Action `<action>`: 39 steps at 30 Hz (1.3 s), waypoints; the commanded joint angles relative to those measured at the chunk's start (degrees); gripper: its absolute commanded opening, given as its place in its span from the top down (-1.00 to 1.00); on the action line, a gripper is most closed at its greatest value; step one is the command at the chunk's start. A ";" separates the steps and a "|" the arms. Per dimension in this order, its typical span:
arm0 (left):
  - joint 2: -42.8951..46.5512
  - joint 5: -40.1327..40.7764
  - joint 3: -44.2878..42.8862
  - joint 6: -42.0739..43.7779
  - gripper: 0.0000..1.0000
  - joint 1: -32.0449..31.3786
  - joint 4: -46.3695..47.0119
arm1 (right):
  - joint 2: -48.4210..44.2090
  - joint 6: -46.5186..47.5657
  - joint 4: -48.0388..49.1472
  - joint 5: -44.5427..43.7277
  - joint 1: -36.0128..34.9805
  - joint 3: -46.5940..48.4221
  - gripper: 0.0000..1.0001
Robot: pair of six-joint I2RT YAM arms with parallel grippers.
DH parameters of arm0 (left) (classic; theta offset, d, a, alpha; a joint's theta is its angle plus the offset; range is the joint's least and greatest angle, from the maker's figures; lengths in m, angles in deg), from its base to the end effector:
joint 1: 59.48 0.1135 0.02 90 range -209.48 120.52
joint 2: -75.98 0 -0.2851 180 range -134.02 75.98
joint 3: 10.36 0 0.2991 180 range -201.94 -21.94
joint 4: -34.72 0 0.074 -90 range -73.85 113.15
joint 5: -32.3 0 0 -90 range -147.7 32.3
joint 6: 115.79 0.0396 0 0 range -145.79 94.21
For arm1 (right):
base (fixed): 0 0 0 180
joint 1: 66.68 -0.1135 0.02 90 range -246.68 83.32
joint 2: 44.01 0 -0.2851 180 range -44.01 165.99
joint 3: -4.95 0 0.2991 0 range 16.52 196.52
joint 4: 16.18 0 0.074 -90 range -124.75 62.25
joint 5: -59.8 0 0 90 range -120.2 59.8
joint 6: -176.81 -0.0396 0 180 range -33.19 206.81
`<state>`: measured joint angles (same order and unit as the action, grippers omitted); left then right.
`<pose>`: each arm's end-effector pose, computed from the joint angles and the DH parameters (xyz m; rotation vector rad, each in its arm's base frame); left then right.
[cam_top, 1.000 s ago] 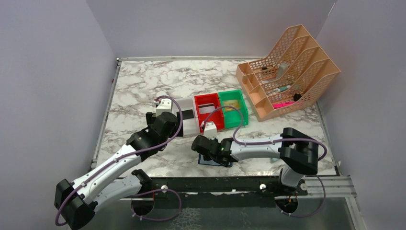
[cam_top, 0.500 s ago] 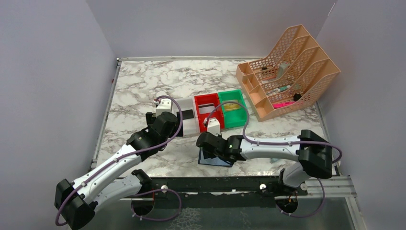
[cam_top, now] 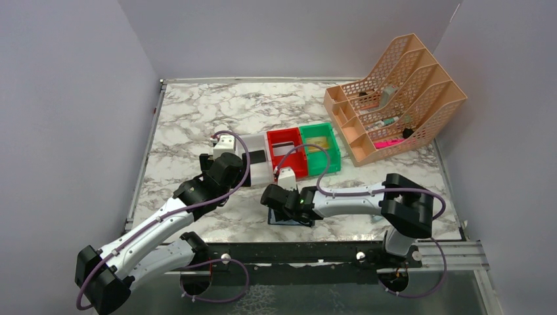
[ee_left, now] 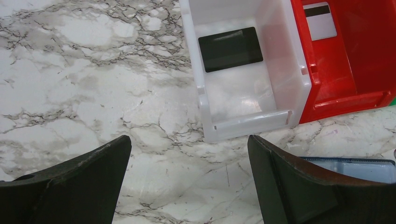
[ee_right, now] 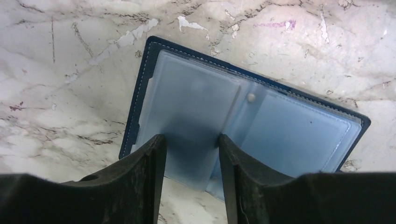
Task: Take the credit cards out of the card holder
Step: Remove the credit card from the card holder.
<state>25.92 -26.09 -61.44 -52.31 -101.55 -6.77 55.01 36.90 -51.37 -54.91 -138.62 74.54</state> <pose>0.1757 -0.1306 0.2675 0.0126 2.1570 -0.0558 0.1312 0.3489 0.1487 -0.3633 2.5236 0.2301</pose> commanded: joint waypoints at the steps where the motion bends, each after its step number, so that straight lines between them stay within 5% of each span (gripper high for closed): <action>1: 0.27 1.34 0.39 -0.22 -0.97 0.23 0.39 | 2.22 -1.50 -2.86 -1.38 -0.26 -0.77 0.17; 12: 0.46 -4.18 0.18 -1.34 -0.98 0.23 0.83 | -2.95 4.29 7.94 3.51 0.11 -5.59 0.97; 27: -2.25 -35.80 8.65 -13.26 -0.97 0.23 16.90 | -12.43 4.49 28.71 25.28 9.49 -18.04 0.98; 39: -8.24 -48.40 14.19 -16.87 -0.84 0.15 29.16 | -16.60 0.74 41.45 35.08 15.67 -27.42 0.98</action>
<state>19.73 -68.23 -47.96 -67.35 -101.55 16.25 40.54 39.19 -15.98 -23.96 -123.57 48.62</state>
